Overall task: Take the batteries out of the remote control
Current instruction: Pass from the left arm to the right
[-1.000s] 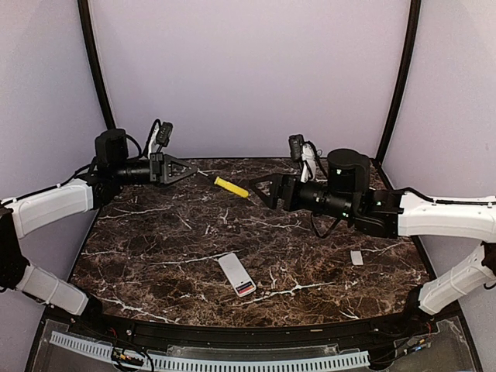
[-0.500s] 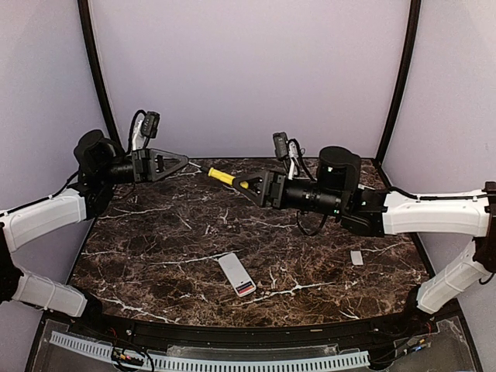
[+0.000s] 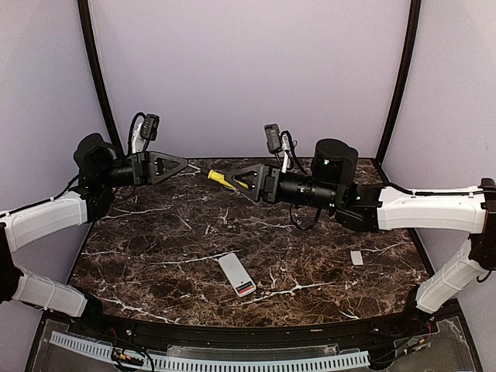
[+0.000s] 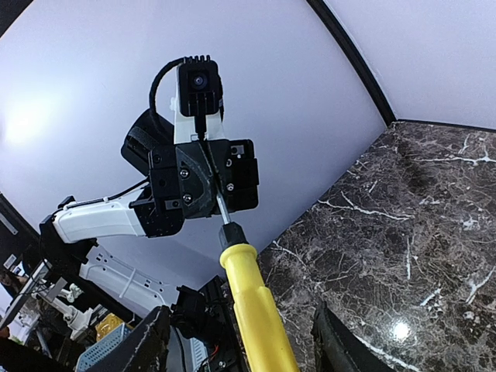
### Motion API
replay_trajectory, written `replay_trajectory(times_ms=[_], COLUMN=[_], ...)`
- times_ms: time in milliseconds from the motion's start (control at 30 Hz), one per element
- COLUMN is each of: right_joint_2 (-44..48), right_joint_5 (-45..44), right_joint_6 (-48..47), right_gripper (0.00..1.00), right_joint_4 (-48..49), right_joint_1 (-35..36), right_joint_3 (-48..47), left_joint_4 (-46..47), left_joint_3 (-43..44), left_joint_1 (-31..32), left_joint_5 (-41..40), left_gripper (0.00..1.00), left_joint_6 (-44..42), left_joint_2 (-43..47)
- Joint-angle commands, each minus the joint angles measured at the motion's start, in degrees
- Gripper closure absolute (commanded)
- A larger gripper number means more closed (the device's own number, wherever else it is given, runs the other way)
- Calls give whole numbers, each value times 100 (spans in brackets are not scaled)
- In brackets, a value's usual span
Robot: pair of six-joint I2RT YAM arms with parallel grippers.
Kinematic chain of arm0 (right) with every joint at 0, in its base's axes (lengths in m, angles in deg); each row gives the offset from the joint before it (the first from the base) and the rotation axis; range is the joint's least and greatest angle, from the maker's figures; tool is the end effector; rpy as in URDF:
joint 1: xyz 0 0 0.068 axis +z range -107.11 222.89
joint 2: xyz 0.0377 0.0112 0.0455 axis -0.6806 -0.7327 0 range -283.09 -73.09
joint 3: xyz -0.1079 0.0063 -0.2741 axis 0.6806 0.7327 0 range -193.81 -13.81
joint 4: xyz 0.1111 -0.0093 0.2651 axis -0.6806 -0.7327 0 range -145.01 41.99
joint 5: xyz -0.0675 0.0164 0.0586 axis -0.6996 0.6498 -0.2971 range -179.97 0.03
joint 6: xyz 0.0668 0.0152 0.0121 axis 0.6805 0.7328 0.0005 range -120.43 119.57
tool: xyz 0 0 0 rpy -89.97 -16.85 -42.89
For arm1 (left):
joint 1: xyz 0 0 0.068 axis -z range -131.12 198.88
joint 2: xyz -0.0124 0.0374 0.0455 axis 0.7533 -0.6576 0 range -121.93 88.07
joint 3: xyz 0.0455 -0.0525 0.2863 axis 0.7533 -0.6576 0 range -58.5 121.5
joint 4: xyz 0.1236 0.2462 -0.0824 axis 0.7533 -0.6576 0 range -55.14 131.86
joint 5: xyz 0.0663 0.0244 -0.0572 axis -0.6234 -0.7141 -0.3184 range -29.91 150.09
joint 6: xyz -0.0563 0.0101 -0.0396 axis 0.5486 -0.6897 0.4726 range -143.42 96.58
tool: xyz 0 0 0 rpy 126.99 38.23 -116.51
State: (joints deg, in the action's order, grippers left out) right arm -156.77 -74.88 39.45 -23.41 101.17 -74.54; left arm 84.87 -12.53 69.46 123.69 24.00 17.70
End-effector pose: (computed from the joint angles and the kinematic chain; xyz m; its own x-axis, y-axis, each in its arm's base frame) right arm 0.1934 0.3408 0.3509 -0.6028 0.2023 -0.7718 -0.7449 0.2040 0.6353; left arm 0.2545 -0.1496 0.3570 -0.4982 -0.1627 -0.8517 0.8634 -0.0028 -0.5045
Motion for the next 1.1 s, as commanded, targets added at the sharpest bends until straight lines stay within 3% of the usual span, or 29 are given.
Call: replay_trajectory(times_ms=[0, 1067], right_joint_2=[-165, -291], right_joint_5=[212, 390], right_joint_6=[-8, 241], right_gripper=[41, 78], right_joint_4=[287, 823], right_joint_1=[49, 59], right_joint_3=[-205, -182], left_joint_4=[274, 252], left_joint_3=[-76, -71], left_joint_1=[43, 51], left_joint_5=[36, 51], left_gripper=[100, 100], left_joint_6=[63, 40], left_joint_2=[56, -121])
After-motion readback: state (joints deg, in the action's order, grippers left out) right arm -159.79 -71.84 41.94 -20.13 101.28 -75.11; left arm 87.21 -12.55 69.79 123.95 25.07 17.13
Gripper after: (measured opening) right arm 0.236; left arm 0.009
